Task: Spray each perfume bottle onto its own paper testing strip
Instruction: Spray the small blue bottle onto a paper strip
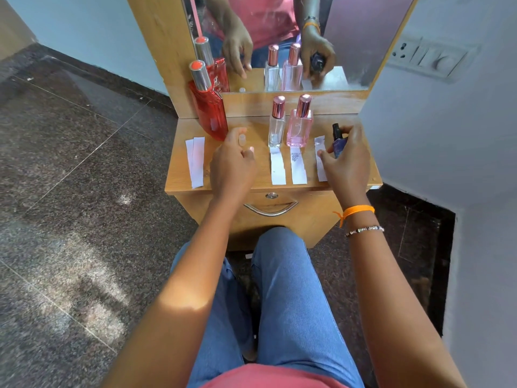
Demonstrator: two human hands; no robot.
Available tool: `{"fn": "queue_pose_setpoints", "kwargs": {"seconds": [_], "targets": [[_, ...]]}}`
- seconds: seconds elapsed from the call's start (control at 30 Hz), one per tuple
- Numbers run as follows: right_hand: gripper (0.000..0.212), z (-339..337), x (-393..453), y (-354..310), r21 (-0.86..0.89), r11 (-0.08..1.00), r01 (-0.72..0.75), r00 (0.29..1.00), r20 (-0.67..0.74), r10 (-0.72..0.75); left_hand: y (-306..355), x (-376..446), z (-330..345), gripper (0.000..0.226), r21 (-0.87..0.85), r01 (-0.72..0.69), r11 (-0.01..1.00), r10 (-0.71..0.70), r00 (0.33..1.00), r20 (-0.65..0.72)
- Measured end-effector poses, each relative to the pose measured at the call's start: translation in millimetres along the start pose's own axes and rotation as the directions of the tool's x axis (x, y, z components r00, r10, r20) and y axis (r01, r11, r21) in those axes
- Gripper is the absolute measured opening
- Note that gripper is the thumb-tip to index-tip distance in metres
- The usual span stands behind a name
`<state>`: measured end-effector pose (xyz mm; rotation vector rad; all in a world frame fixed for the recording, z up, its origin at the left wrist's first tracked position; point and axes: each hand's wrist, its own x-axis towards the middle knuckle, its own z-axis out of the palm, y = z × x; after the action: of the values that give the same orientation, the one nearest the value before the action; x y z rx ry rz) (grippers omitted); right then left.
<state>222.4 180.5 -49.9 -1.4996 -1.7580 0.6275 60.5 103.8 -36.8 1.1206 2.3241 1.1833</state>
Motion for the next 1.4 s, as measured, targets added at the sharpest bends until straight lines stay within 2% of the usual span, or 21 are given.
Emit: {"fn": "queue_pose_setpoints", "kwargs": {"seconds": [0.2, 0.47, 0.53, 0.6, 0.67, 0.73, 0.8, 0.9, 1.13, 1.3, 1.4], "targets": [[0.042, 4.0, -33.9, -14.6, 0.181, 0.978, 0.101, 0.994, 0.028, -0.108, 0.9, 11.5, 8.6, 0.035, 0.142, 0.012, 0.99, -0.008, 1.0, -0.024], [0.042, 12.1, -57.8, -26.4, 0.278, 0.952, 0.132, 0.975, 0.137, -0.176, -0.3, 12.9, 10.1, 0.016, 0.129, 0.018, 0.991, -0.014, 0.999, -0.03], [0.043, 13.8, -59.6, -25.6, 0.289, 0.949, 0.128, 0.97, 0.162, -0.18, -0.5, 7.8, 5.8, 0.014, 0.046, 0.045, 0.998, -0.045, 0.999, -0.007], [0.043, 15.3, -62.4, -26.4, 0.302, 0.944, 0.134, 0.959, 0.199, -0.2, 2.4, 0.9, -1.3, 0.012, -0.166, 0.097, 0.981, -0.091, 0.995, 0.04], [0.044, 17.0, -65.8, -29.4, 0.344, 0.928, 0.146, 0.941, 0.242, -0.237, 9.5, -8.8, -9.4, 0.014, -0.367, 0.191, 0.91, -0.141, 0.977, 0.159], [0.045, 17.7, -69.0, -33.7, 0.376, 0.914, 0.156, 0.928, 0.262, -0.266, 16.1, -15.9, -16.0, 0.015, -0.446, 0.269, 0.854, -0.167, 0.953, 0.254], [0.045, 16.7, -71.4, -37.0, 0.403, 0.901, 0.162, 0.919, 0.272, -0.286, 20.9, -18.4, -21.7, 0.016, -0.468, 0.303, 0.83, -0.18, 0.94, 0.291], [0.045, 14.9, -71.8, -37.2, 0.412, 0.894, 0.175, 0.912, 0.274, -0.304, 22.6, -19.9, -26.8, 0.018, -0.467, 0.333, 0.819, -0.183, 0.924, 0.337], [0.049, 8.4, -76.0, -39.0, 0.417, 0.88, 0.226, 0.894, 0.27, -0.357, 27.5, -31.6, -33.5, 0.009, -0.436, 0.273, 0.858, -0.085, 0.911, 0.403], [0.035, 6.0, -74.5, -35.0, 0.423, 0.896, 0.139, 0.931, 0.253, -0.263, 32.6, -37.8, -32.1, 0.017, -0.384, 0.272, 0.882, -0.086, 0.895, 0.437], [0.031, 4.2, -72.8, -30.6, 0.455, 0.888, 0.059, 0.946, 0.258, -0.195, 28.6, -37.3, -23.1, 0.026, -0.307, 0.172, 0.936, -0.052, 0.931, 0.362]]}}
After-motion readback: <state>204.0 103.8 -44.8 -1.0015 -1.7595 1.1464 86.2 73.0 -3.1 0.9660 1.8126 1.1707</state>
